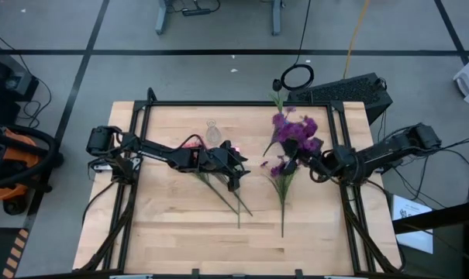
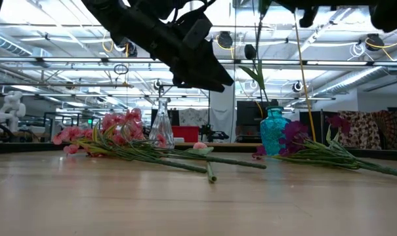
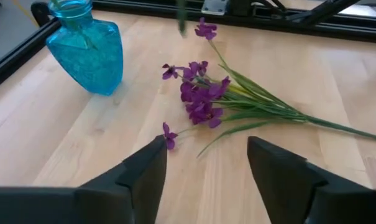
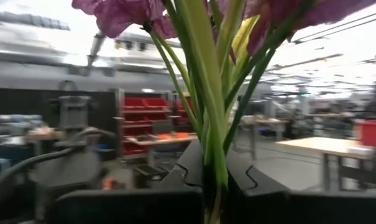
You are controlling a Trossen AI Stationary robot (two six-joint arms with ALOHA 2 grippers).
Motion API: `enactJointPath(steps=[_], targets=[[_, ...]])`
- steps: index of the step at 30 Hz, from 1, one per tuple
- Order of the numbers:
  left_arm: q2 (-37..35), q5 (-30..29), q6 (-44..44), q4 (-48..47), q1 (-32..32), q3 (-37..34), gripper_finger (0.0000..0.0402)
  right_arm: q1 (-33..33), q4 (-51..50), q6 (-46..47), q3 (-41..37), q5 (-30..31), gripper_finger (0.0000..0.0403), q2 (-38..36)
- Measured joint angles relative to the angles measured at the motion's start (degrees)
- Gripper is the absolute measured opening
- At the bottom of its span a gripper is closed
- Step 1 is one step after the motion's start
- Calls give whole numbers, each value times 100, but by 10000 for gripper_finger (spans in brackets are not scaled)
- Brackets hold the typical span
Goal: Sort flowers into vase by color
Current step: Put the left purple flower into the blue vase
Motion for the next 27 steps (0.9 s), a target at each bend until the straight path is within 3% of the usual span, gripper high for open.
enactJointPath(steps=[5, 16, 27], targets=[[0, 57, 2, 78, 0, 0, 234, -255, -712, -282, 0, 447, 1, -676], [0, 107, 7, 92, -11, -1, 234, -1742, -2253, 557, -6, 344, 1, -1601], [-2, 114, 9, 83, -13, -2, 235, -2556, -1066, 1218, -956, -25, 0, -1554]])
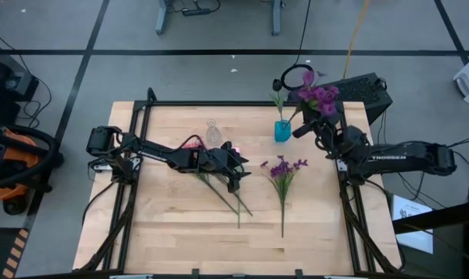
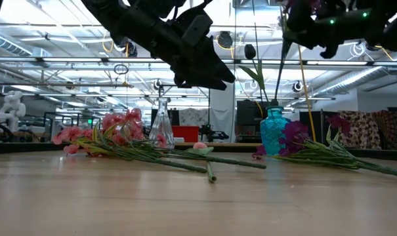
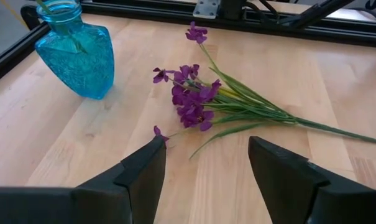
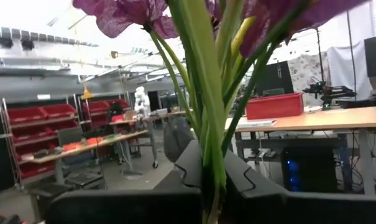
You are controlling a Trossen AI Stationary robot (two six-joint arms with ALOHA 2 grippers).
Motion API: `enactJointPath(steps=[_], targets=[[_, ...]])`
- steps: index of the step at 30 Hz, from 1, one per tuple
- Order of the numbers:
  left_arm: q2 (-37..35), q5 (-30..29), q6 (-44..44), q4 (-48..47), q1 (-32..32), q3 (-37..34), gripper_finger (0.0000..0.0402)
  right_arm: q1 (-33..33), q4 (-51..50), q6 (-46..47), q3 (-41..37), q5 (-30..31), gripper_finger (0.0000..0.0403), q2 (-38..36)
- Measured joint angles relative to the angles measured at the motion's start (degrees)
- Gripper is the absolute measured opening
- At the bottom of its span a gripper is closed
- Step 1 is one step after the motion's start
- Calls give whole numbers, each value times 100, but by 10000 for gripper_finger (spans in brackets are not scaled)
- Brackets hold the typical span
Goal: Sort flowers into vase by color
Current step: Put the left purple flower into the blue vase
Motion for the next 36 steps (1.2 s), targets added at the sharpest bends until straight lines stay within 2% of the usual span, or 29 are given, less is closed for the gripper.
enactJointPath(steps=[13, 18, 36], targets=[[-2, 0, 31, 65, 0, -2, 235, -520, 613, -102, -259, -46, 5, 218], [-9, 0, 31, 120, 0, -2, 235, -696, 816, -52, -260, -321, 5, 496], [-9, 0, 38, 98, 0, -2, 235, -732, 1147, -222, -266, -430, 6, 1320]])
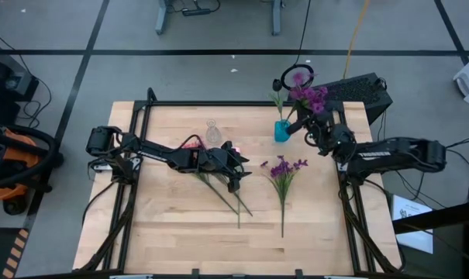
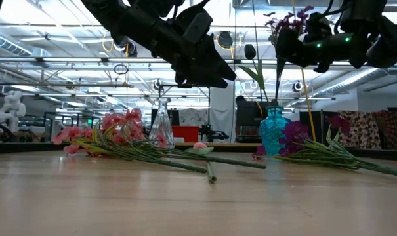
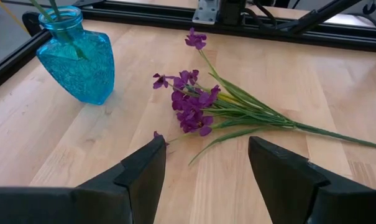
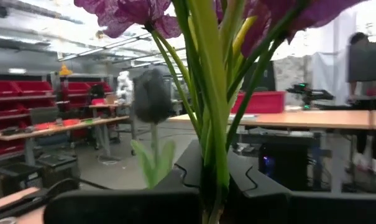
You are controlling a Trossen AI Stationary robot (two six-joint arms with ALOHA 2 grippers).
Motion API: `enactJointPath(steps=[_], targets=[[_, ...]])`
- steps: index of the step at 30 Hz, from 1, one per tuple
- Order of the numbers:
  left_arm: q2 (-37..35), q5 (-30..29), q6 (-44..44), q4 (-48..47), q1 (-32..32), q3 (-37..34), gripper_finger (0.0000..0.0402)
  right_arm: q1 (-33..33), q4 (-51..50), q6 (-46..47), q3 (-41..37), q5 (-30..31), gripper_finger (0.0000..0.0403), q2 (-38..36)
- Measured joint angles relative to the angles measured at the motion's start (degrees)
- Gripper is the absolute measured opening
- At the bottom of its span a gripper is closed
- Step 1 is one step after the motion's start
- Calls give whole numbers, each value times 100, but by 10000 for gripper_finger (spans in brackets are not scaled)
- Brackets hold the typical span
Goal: Sort flowers into vase by color
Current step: Put the left purple flower into the blue vase
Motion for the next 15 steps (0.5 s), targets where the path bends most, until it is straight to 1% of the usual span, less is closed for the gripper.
enactJointPath(steps=[3, 15], targets=[[0, 0, 2, 0, 0, 0, 235, 1, 117, -35, 0, -216, 6, 139], [0, 43, 6, -7, 2, 0, 235, 0, 244, 69, 0, -176, 6, 506]])
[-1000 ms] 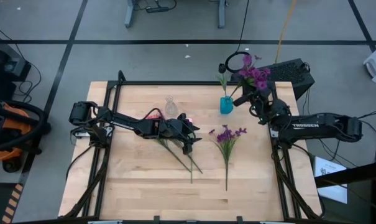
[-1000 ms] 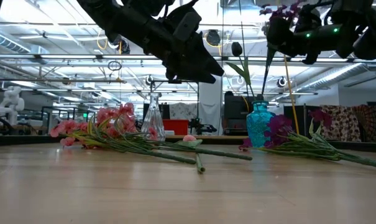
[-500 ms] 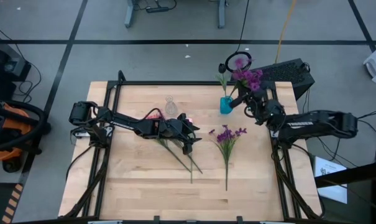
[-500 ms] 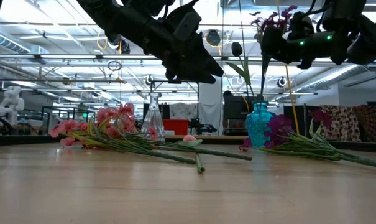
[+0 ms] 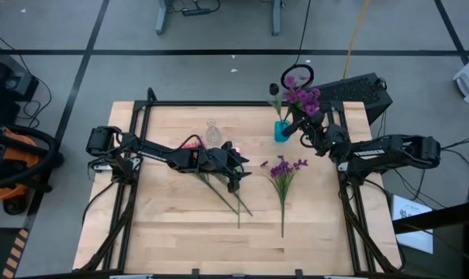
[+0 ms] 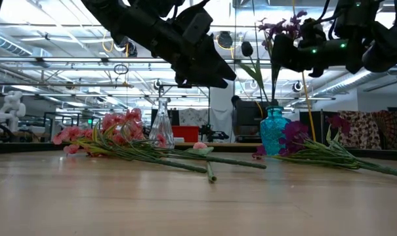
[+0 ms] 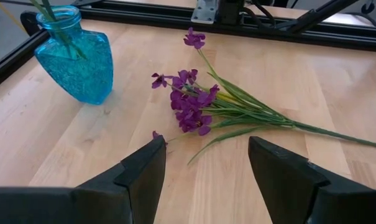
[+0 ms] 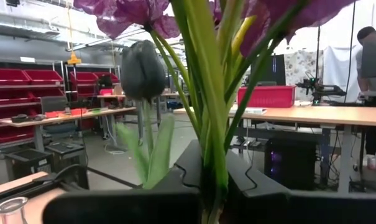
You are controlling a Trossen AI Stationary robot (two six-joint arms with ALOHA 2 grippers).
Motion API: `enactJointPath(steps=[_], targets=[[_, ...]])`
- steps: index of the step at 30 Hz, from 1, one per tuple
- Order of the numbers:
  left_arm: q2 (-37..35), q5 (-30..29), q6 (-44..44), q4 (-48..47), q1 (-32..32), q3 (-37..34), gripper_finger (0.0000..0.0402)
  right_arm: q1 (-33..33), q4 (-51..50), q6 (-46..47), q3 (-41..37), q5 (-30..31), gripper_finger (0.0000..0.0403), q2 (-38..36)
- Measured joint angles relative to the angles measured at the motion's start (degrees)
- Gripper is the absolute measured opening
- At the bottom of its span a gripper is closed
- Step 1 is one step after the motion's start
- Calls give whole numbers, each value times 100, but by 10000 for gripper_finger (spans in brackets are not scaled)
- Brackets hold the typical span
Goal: Sort flowers into vase by color
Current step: Put the left purple flower into the blue vase
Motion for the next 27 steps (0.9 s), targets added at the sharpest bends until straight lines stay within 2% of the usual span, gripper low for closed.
enactJointPath(steps=[13, 27], targets=[[0, 49, 0, 0, -2, 0, 235, 0, -63, 206, 0, 10, 7, 343], [4, 49, 0, -52, 0, 0, 235, 0, -512, 524, 0, 37, 28, 438]])
